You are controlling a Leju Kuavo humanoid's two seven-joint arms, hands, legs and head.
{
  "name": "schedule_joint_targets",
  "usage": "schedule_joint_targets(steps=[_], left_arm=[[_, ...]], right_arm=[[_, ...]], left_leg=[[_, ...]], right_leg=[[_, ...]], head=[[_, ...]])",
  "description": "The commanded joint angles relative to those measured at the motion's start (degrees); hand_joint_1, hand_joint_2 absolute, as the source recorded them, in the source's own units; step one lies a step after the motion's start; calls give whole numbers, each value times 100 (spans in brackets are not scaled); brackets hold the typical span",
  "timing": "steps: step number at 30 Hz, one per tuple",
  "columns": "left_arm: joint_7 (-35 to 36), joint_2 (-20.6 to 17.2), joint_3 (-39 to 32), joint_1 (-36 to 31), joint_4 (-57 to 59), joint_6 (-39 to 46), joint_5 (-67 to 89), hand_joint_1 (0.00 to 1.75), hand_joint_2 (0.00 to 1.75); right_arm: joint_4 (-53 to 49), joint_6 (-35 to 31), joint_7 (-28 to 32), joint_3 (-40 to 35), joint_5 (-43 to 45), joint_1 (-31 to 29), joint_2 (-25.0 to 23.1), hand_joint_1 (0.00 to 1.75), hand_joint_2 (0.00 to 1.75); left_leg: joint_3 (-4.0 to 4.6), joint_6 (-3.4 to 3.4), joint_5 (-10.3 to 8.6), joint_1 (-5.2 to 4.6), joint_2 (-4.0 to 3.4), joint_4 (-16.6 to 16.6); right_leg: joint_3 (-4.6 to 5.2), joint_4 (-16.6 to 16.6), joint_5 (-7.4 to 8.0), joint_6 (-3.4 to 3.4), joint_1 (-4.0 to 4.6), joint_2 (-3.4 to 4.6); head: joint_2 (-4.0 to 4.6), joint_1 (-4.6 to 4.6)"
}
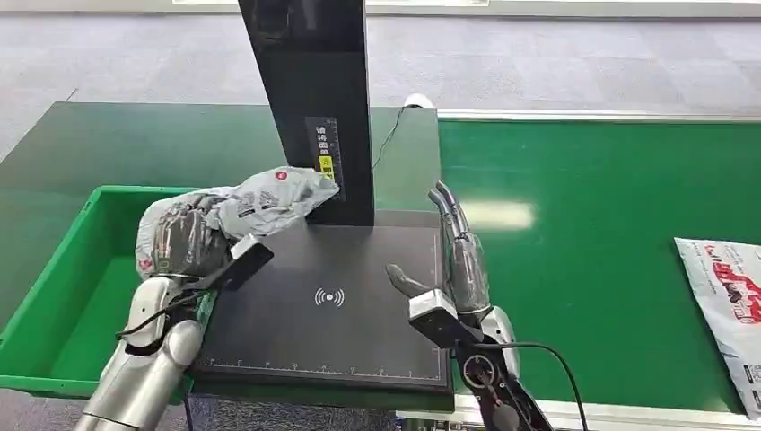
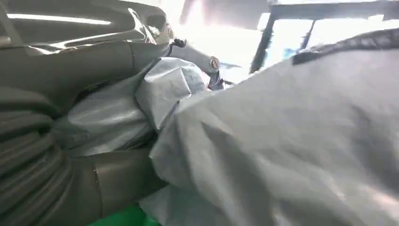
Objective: Moved the parcel from conveyor to table for the left to box.
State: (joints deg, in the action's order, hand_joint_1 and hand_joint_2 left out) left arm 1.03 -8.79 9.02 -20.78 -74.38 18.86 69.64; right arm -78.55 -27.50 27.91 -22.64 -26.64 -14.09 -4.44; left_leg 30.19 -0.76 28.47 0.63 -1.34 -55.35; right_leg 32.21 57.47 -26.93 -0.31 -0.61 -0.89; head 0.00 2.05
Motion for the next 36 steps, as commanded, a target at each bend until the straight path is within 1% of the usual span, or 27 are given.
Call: schedule_joint_targets(steps=[1, 4, 7, 8, 9, 11, 13, 15, 18, 25, 30, 32, 36], left_arm=[[135, 51, -902, -85, 175, -188, 41, 175, 175], [135, 51, -902, -85, 175, -188, 41, 175, 175], [399, 53, -1316, -48, 216, -280, 57, 175, 175], [513, 49, -1476, -48, 283, -457, 110, 175, 175], [531, 50, -1683, -41, 355, -536, 117, 175, 175], [513, 49, -1898, -5, 390, -571, 135, 175, 175], [445, 57, -2016, 106, 269, -514, 122, 175, 175], [306, 140, -2209, 321, -53, -147, 47, 175, 175], [373, 220, -2392, 565, -361, -197, 82, 175, 175], [557, 338, -2669, 751, -339, -359, 272, 175, 175], [638, 507, -2899, 840, -164, -745, 388, 175, 175], [676, 490, -2955, 773, 53, -1033, 476, 175, 175], [676, 471, -2962, 694, 279, -1157, 507, 175, 175]], right_arm=[[-105, 3, -64, 144, -66, 36, 19, 0, 175], [-105, 3, -64, 144, -66, 36, 19, 0, 175], [-135, 67, -125, 152, -169, 37, -17, 0, 175], [-140, 98, -161, 164, -221, 38, -39, 0, 175], [-141, 131, -179, 178, -267, 31, -57, 0, 175], [-133, 175, -190, 170, -307, 11, -70, 0, 175], [-125, 207, -198, 149, -341, 1, -71, 0, 175], [-146, 215, -201, 140, -361, 23, -65, 0, 175], [-177, 232, -278, 129, -476, 29, -63, 0, 175], [-277, 287, -331, 149, -619, 102, -81, 0, 175], [-260, 358, -354, 170, -766, 200, -131, 0, 175], [-287, 379, -336, 181, -779, 206, -143, 0, 175], [-293, 407, -331, 187, -780, 195, -158, 0, 175]], left_leg=[[6, 2, -3, 2, 7, -1], [7, 4, -4, 3, 11, 0], [8, 4, -4, 0, 13, 0], [12, 6, -6, 3, 14, 0], [6, 3, -1, 1, -1, 0], [5, 3, -2, 1, -7, 2], [4, 2, -4, 2, -4, 6], [6, 3, -5, 2, 5, 6], [5, 6, -1, 2, -7, 5], [9, 4, -3, 1, 5, 4], [4, 4, -5, 0, 5, 11], [6, 3, -3, 0, 8, 6], [6, 5, -4, 0, 8, 8]], right_leg=[[6, -1, 3, 2, 3, 3], [5, -3, 5, 1, 4, 4], [6, -2, 4, 0, 1, 0], [9, -5, 7, 1, 4, 6], [7, -1, 5, 1, 2, 15], [6, -1, 6, 2, 1, 18], [6, -4, 7, 4, 2, 17], [6, -6, 7, 3, 3, 13], [7, -8, 7, 0, 3, 24], [8, -4, 3, 0, 2, 8], [3, -9, 5, 1, 1, 10], [4, -5, 1, 0, 0, 3], [4, -8, 4, 0, 1, 8]], head=[[0, 0], [0, 2], [0, 0], [0, -2], [0, -2], [0, 0], [0, 0], [0, 0], [0, 0], [0, 0], [0, 0], [0, 0], [0, -2]])
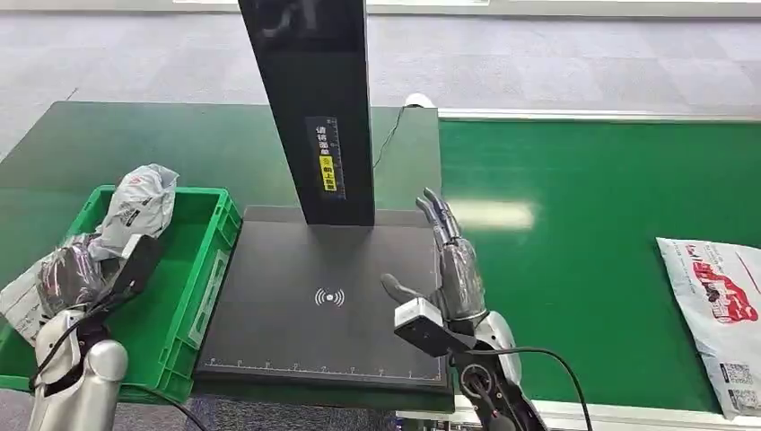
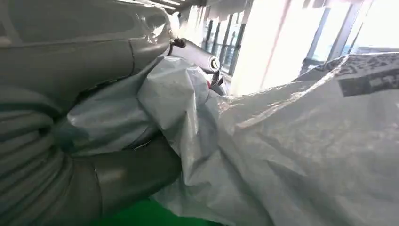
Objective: Moved the parcel from conveyor to table for the left to box.
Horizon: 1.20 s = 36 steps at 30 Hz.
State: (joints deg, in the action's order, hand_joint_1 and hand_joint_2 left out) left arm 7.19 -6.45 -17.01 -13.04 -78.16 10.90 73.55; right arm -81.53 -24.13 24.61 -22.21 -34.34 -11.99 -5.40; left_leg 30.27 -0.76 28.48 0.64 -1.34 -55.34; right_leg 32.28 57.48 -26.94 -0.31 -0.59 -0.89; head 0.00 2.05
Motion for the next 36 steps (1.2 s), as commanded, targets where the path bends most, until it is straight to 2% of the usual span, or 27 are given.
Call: schedule_joint_targets(steps=[1, 2, 3, 4, 5, 6, 9, 13, 16, 36], left_arm=[[53, 232, -330, -121, 762, -466, 136, 175, 175], [58, 226, -303, -156, 850, -550, 140, 155, 175], [62, 234, -291, -167, 892, -572, 140, 117, 175], [50, 242, -275, -164, 922, -572, 136, 117, 175], [64, 249, -264, -174, 970, -592, 137, 24, 175], [79, 242, -249, -172, 996, -610, 149, 0, 175], [-83, 259, -225, -249, 1014, 205, -140, 0, 175], [-300, 210, -99, -437, 829, 627, -439, 0, 175], [-835, 260, -73, -421, 596, 1060, -1195, 0, 175], [-810, 244, -20, -358, 493, 1056, -1213, 0, 175]], right_arm=[[-1, 91, -7, 144, -18, -22, -60, 0, 175], [-17, 110, -18, 155, -22, -21, -53, 0, 175], [-28, 128, -26, 169, -26, -15, -55, 0, 175], [-37, 134, -28, 174, -28, -11, -53, 0, 175], [-49, 146, -31, 182, -32, 2, -58, 0, 175], [-60, 160, -32, 188, -39, 13, -61, 0, 175], [-198, 148, -29, 182, -65, 65, -9, 0, 175], [-339, 169, -74, 206, -32, 79, 73, 0, 175], [-349, 144, -81, 197, -5, 127, 120, 0, 175], [-348, 126, -64, 190, 15, 145, 132, 0, 175]], left_leg=[[-3, 5, -6, -3, 13, 8], [-4, 4, -4, -4, 11, 6], [-1, 6, -9, -1, 18, 9], [-1, 5, -7, -2, 16, 7], [-2, 4, -6, -3, 14, 5], [-1, 5, -9, -2, 21, 8], [0, 5, -8, -1, 21, 7], [9, 4, -9, 0, 37, -1], [10, 4, -8, 1, 33, -4], [9, 4, -9, 3, 27, -2]], right_leg=[[-5, -7, 4, 0, -3, 0], [-4, -5, 2, 0, -4, -1], [-4, -10, 6, 1, -1, -1], [-4, -7, 4, 0, -2, -3], [-3, -4, 3, 0, -3, -3], [-4, -9, 5, 1, -2, -5], [-4, -9, 5, 0, -1, -6], [1, -2, 3, 1, 0, -21], [2, -2, 5, 0, 1, -18], [2, -7, 6, 1, 3, -11]], head=[[0, 0], [0, 0], [0, 0], [0, -2], [0, 0], [0, 0], [0, -2], [0, 2], [0, 0], [0, 0]])
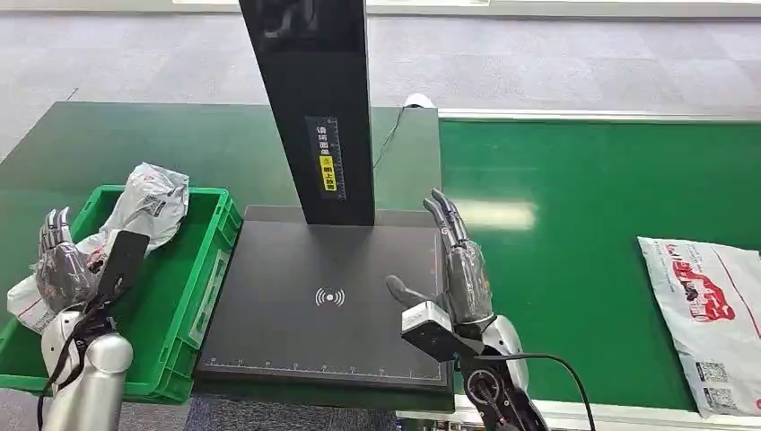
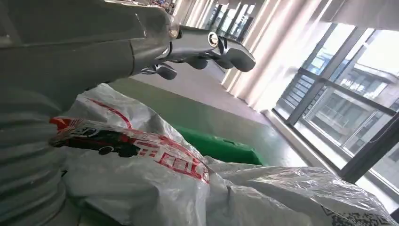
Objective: Moved the parcel from conveyor to table for the left to box.
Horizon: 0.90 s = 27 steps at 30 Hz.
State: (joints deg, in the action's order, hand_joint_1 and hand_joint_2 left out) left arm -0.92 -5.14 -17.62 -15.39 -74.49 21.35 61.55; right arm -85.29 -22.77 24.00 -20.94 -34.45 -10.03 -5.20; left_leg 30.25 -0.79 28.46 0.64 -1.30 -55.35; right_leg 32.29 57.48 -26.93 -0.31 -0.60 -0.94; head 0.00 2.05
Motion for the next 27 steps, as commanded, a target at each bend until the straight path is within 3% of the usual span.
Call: schedule_joint_targets(steps=[1, 2, 4, 7, 15, 16, 21, 27], left_arm=[[1, 113, 41, -123, 126, 11, -13, 0, 175], [1, 113, 41, -123, 126, 11, -13, 0, 175], [-710, 167, 108, -22, -180, 919, -434, 0, 175], [-1293, 257, 303, 254, -817, 1415, -820, 0, 175], [-1613, 490, 818, 705, -1529, 1187, -1507, 0, 175], [-2315, 691, 1007, 1112, -2091, -946, -4136, 0, 175], [-2363, 674, 1308, 1491, -2343, -2208, -5409, 0, 175], [-2351, 562, 1310, 1488, -2244, -2657, -5422, 0, 175]], right_arm=[[28, -9, -3, 63, 26, -51, 113, 0, 175], [28, -9, -3, 63, 26, -51, 113, 0, 175], [36, -48, 53, 22, 88, -40, 134, 0, 175], [215, -115, 149, -74, 214, -132, 145, 0, 175], [577, -213, 294, -214, 461, -325, 156, 0, 175], [841, -62, 437, -280, 568, -539, 50, 0, 175], [1080, 30, 475, -346, 651, -754, -47, 0, 175], [1130, 71, 513, -356, 703, -743, -105, 0, 175]], left_leg=[[9, 6, -7, 2, 21, 1], [7, 5, -4, 2, 17, -1], [7, 5, -4, 2, 20, -1], [11, 8, -3, 5, 19, -3], [9, 8, -6, 1, 10, 3], [6, 7, -3, 2, 6, 4], [4, 8, -1, 2, -7, 5], [7, 4, -2, 2, 1, 5]], right_leg=[[2, -6, 5, 0, 2, -6], [1, -3, 2, 0, 2, -6], [-1, -5, 2, -1, 3, -7], [2, -8, 4, -1, 5, -2], [1, -9, 9, -1, 1, 8], [-2, -10, 8, -2, 1, 10], [0, -10, 8, -2, 1, 22], [2, -8, 7, 1, 2, 16]], head=[[0, 0], [0, 0], [0, 0], [0, 0], [0, -2], [0, 0], [0, 2], [0, 0]])
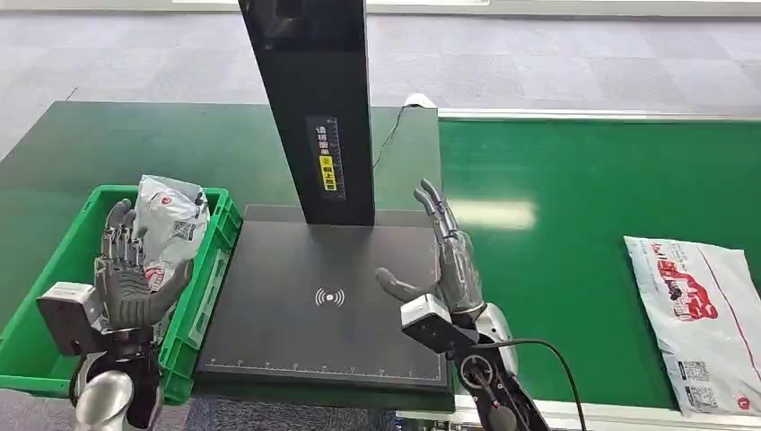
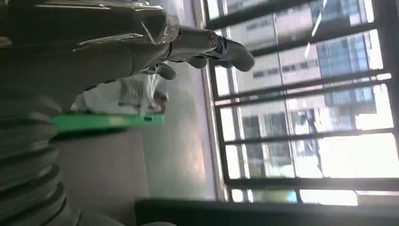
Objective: Moved the parcel from conveyor to table for the left to box.
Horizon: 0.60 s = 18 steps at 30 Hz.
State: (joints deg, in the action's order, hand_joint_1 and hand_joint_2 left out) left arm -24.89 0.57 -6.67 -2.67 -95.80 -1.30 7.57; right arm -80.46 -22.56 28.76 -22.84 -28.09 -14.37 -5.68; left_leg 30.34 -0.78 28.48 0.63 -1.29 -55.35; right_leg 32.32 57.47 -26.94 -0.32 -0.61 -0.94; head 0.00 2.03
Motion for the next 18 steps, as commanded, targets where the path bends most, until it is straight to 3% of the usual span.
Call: schedule_joint_targets(steps=[1, 5, 10, 15, 18], left_arm=[[62, -5, 204, 206, -99, -406, 0, 0, 175], [-218, 39, 258, 218, -158, -996, -547, 0, 175], [-286, 131, 1020, 241, 125, -1908, -1223, 0, 175], [-169, 283, 1688, 295, 844, -2047, -1199, 0, 175], [-181, 320, 1919, 281, 1114, -1689, -689, 0, 175]], right_arm=[[638, 49, 39, -159, 70, -300, -59, 0, 175], [671, 105, 119, -169, 147, -306, -73, 0, 175], [797, 460, 186, -230, 718, -357, -170, 0, 175], [1215, 832, -204, -195, 1567, -237, -317, 0, 175], [982, 908, -350, -66, 1918, 136, -299, 0, 175]], left_leg=[[-2, 3, -5, 2, 7, 5], [0, 4, -2, 0, 3, 2], [2, 9, -9, 2, 21, 8], [-14, 6, -10, -3, 21, 18], [-16, 4, -6, -3, 25, 16]], right_leg=[[-2, -7, 6, 2, 2, 9], [1, -3, 5, 0, 1, 10], [-4, -14, 10, -1, 2, 2], [-17, -19, 7, 0, -4, -3], [-21, -17, 1, 0, -5, -12]], head=[[0, 2], [0, 2], [0, 0], [0, 0], [0, 2]])
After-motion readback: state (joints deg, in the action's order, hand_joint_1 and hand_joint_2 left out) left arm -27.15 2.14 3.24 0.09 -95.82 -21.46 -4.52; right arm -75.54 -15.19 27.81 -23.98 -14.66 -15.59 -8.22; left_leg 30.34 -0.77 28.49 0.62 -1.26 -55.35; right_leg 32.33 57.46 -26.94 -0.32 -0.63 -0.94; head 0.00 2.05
